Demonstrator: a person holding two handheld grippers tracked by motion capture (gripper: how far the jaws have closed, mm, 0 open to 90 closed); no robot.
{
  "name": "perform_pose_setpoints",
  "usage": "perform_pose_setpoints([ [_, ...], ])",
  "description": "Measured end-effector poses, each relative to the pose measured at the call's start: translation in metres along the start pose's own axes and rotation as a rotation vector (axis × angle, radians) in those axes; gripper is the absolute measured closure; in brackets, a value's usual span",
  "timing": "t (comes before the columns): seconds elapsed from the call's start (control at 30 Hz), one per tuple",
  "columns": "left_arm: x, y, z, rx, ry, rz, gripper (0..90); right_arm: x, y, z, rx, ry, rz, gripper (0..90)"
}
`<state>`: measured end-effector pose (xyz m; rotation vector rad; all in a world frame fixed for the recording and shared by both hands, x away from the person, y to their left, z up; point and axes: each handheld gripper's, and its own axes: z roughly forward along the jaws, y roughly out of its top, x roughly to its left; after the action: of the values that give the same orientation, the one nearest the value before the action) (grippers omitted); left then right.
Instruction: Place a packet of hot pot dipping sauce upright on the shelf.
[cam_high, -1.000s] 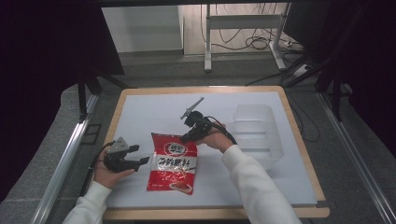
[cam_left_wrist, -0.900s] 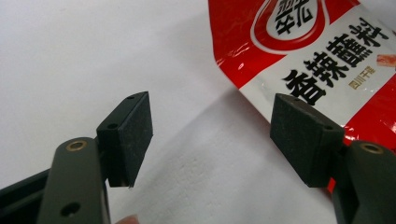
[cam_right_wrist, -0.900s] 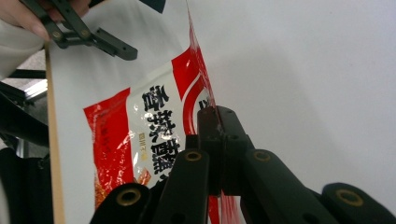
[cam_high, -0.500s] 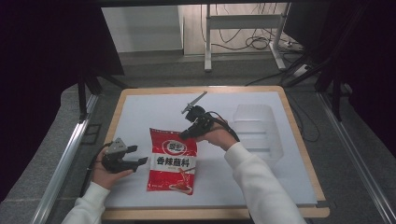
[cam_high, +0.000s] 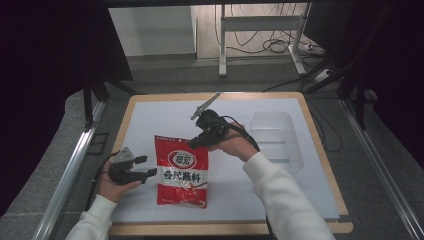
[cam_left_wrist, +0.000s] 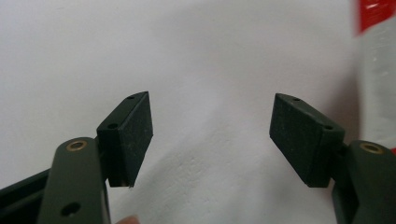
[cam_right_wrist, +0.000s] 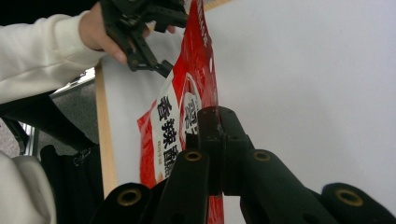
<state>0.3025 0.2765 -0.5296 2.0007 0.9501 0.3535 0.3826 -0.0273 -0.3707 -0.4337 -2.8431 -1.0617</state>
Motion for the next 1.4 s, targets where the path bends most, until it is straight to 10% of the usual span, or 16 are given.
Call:
perform_pose_setpoints([
  [0.53, 0.001, -0.001, 0.002, 0.009, -0.007, -0.001, 30.2, 0.035, 0.028, -0.025, -0.034, -0.015, -0.123, 89.4],
  [1.4, -0.001, 0.0, 0.004, 0.018, -0.011, 0.005, 29.9, 0.003, 0.017, -0.076, -0.08, -0.109, -0.046, 89.4],
])
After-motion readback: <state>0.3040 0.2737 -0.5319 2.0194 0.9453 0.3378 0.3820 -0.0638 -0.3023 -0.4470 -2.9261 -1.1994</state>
